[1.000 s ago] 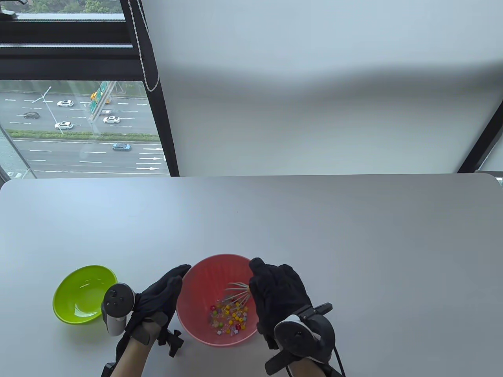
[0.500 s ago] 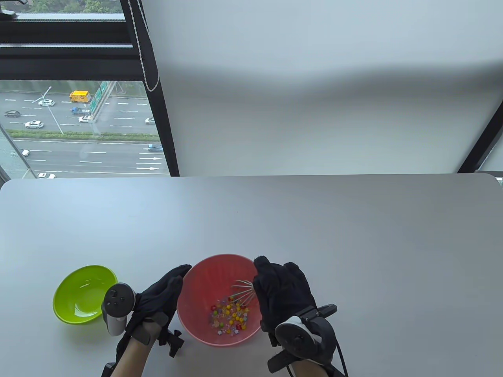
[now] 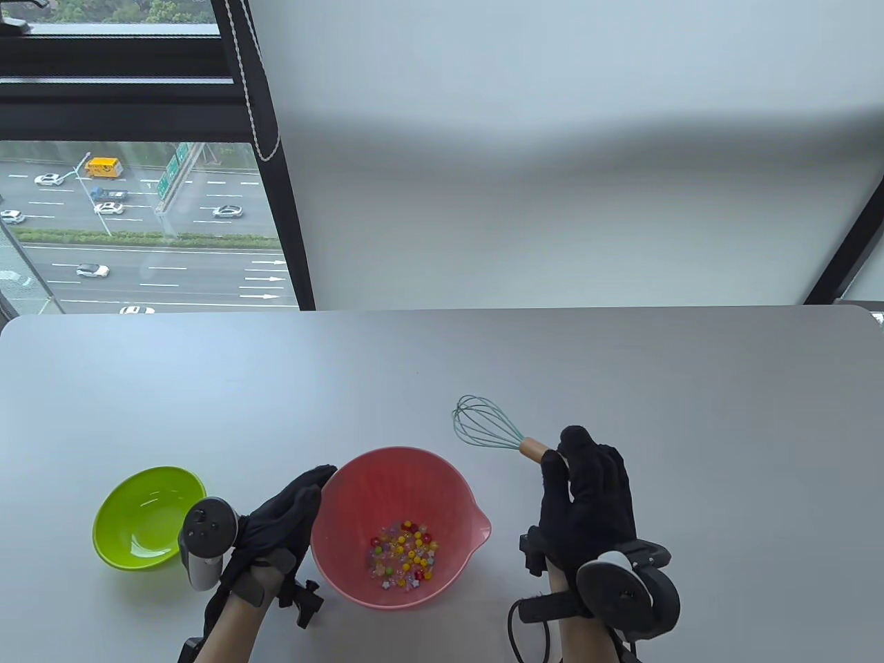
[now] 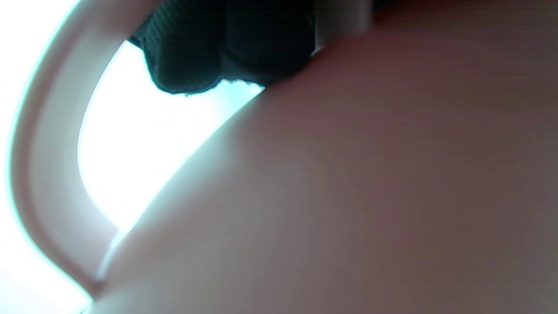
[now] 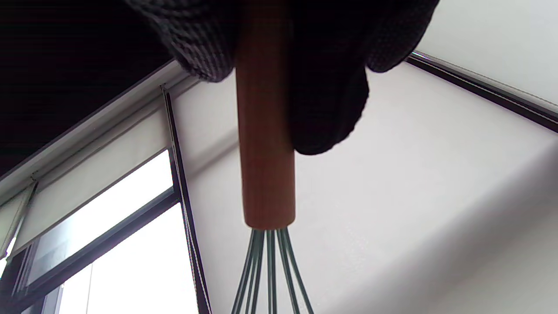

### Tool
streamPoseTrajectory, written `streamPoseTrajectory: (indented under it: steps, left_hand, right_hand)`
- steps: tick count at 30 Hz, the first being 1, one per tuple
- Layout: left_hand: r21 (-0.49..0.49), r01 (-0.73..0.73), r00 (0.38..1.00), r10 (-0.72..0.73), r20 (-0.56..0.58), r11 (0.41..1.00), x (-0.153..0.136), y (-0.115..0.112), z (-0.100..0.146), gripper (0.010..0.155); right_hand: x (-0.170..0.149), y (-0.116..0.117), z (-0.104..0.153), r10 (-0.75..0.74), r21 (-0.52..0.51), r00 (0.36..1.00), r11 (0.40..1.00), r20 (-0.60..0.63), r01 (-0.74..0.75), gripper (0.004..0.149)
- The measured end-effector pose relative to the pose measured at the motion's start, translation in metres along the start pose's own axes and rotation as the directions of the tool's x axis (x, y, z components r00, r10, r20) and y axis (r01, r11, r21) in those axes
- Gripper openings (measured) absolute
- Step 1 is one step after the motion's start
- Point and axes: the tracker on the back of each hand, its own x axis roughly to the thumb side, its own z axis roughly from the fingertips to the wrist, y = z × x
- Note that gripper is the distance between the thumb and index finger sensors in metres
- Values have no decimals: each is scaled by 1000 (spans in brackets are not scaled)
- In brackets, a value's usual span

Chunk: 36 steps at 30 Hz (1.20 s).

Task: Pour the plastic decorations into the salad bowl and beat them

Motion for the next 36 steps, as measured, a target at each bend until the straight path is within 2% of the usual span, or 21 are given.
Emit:
streamPoseTrajectory:
  steps: [4,8,10,13,17,19,24,25,28,29,31,33,36]
  left_hand:
    - [0,0,1000,0,0,1000,0,0,0,61]
    - [1,0,1000,0,1,1000,0,0,0,61]
    - [1,0,1000,0,1,1000,0,0,0,61]
    - [1,0,1000,0,1,1000,0,0,0,61]
    - [11,42,999,-42,5,999,4,2,1,61]
    - [34,94,996,-94,9,995,8,6,2,62]
    - [151,260,963,-268,37,954,32,26,6,63]
    - [171,314,945,-325,35,934,37,28,7,63]
    - [235,493,857,-514,32,838,52,34,10,62]
    - [259,562,809,-587,24,786,57,34,11,61]
    - [275,668,718,-696,4,691,62,34,12,60]
    - [277,774,595,-804,-7,570,62,30,12,59]
    - [201,880,440,-898,-8,429,55,24,8,62]
  right_hand:
    - [-21,40,13,119,210,992,972,-35,-110,50]
    - [-30,59,22,188,330,982,929,-22,-170,51]
    - [-35,68,22,258,452,966,860,13,-236,52]
    - [-47,84,27,360,661,933,698,8,-275,55]
    - [-55,101,37,423,816,905,506,48,-280,55]
    - [-55,105,39,474,860,876,410,85,-305,52]
    - [-47,101,34,518,844,850,407,102,-349,51]
    - [-46,100,33,522,836,847,420,95,-353,54]
    - [-42,94,30,515,782,855,510,55,-358,66]
    - [-41,92,31,508,758,861,550,30,-350,70]
    - [-42,91,34,496,721,868,594,20,-356,73]
    - [-43,90,36,503,663,864,634,37,-398,76]
    - [-43,89,37,533,647,842,614,82,-452,79]
